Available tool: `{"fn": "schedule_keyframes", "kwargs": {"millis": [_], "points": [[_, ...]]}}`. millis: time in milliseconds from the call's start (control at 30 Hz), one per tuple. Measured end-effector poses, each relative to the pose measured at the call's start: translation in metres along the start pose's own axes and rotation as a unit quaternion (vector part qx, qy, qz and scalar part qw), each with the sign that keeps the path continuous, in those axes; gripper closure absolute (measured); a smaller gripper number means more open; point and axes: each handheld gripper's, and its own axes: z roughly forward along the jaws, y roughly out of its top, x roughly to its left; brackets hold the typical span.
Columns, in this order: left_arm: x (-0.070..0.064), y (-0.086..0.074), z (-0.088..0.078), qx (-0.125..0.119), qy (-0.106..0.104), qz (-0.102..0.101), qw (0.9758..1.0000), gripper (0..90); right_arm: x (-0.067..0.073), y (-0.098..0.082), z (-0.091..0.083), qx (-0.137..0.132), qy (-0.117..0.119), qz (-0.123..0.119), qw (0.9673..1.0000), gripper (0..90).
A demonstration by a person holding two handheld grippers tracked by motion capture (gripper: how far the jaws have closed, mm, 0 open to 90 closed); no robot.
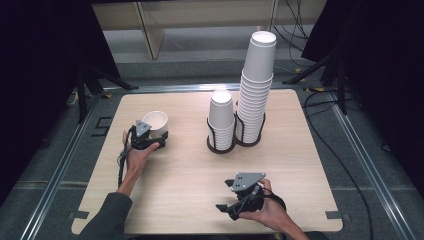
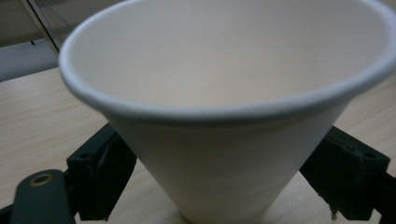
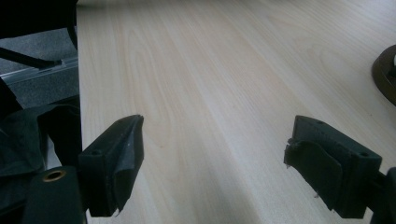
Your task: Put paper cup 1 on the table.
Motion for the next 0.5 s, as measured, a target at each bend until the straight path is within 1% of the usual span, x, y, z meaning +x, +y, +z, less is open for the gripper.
{"fn": "schedule_keyframes", "kwargs": {"millis": [133, 167, 200, 233, 267, 300, 367, 433, 467, 500], "points": [[0.002, -0.002, -0.003, 0.006, 0.001, -0.009, 0.9999, 14.1, 0.001, 0.0, 0.001, -0.001, 0.004, 0.002, 1.0, 18.8], [0.003, -0.003, -0.004, 0.006, -0.002, -0.009, 0.9999, 14.1, 0.0, 0.0, 0.001, -0.001, 0.003, 0.002, 1.0, 18.9], [0.002, -0.003, -0.005, 0.008, -0.001, -0.01, 0.9999, 14.1, 0.001, 0.0, 0.001, 0.0, 0.006, 0.007, 1.0, 18.9], [0.002, -0.003, -0.006, 0.008, -0.005, -0.011, 0.9999, 14.1, 0.001, 0.0, 0.0, 0.001, 0.004, 0.007, 1.0, 18.9], [0.002, -0.004, -0.007, 0.012, -0.006, -0.012, 0.9998, 14.1, 0.0, 0.0, 0.0, -0.002, 0.001, -0.002, 1.0, 18.8], [0.001, -0.004, -0.008, 0.014, -0.004, -0.013, 0.9998, 14.1, 0.0, 0.0, 0.0, -0.002, 0.001, -0.002, 1.0, 18.8], [0.002, -0.005, -0.011, 0.016, 0.0, -0.015, 0.9998, 14.1, 0.001, 0.0, 0.0, 0.001, 0.003, 0.005, 1.0, 18.9], [0.001, -0.006, -0.015, 0.016, -0.002, -0.017, 0.9997, 14.2, 0.001, 0.0, 0.0, 0.001, 0.003, 0.007, 1.0, 18.9], [-0.001, -0.006, -0.018, 0.017, -0.005, -0.016, 0.9997, 14.2, 0.0, 0.0, 0.0, -0.001, 0.001, 0.002, 1.0, 18.9], [-0.002, -0.007, -0.02, 0.02, -0.004, -0.013, 0.9997, 14.2, 0.0, 0.0, 0.0, 0.0, 0.001, 0.002, 1.0, 18.9]]}}
